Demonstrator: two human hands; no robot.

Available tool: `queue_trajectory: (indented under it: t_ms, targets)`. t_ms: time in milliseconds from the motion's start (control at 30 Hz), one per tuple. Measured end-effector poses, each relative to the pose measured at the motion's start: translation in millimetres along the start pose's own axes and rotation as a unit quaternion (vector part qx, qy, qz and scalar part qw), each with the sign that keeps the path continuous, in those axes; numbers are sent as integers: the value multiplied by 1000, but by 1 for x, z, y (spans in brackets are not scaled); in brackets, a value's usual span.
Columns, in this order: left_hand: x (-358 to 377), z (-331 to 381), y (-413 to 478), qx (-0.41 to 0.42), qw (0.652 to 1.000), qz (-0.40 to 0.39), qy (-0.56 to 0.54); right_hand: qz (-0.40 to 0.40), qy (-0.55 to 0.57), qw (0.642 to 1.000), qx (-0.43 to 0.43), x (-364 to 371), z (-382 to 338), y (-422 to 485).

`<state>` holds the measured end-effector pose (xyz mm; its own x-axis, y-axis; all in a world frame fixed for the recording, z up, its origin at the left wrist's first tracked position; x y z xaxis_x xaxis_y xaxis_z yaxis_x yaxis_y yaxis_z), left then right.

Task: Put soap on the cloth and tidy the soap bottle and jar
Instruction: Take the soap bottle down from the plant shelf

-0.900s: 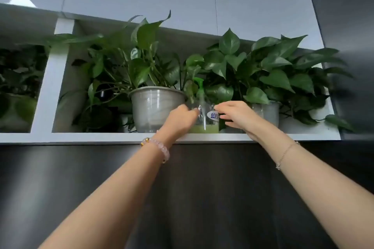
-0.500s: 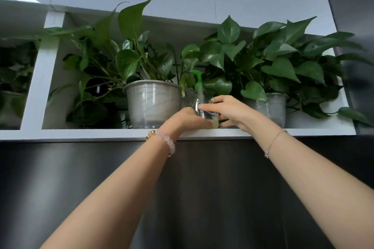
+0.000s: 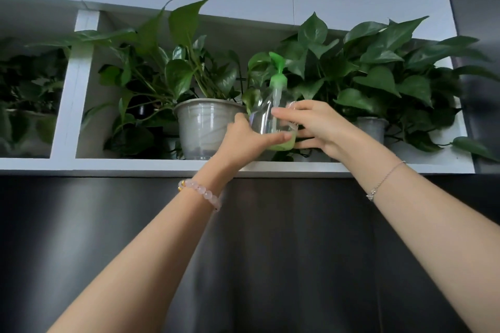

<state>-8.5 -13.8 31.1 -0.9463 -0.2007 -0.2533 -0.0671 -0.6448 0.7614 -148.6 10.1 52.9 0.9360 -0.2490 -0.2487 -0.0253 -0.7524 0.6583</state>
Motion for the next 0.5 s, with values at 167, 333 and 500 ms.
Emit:
queue_trajectory:
  t_ms: [167,333,500]
  targets:
    - [-14,14,-53,34,983,10,-179,10,29,999,-44,1,-25,-47]
    - [-19,-4,-109,-12,908,-43,-417,-3,60,998,-37,14,-24,-105]
    - [-1,-41,-175,-143,831,-84,-531,-22,94,995,-25,31,-3,-169]
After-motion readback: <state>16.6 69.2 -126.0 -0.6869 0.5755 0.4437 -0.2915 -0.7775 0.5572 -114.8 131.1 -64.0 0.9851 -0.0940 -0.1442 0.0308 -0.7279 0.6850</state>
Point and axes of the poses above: each hand's wrist, its own y-axis towards the middle knuckle, its own x-axis out of the palm, z = x × y, the point moved 6 cm from there along y, towards the middle knuckle, and after that the axes turned 2 degrees about -y, right-handed, at the moved point
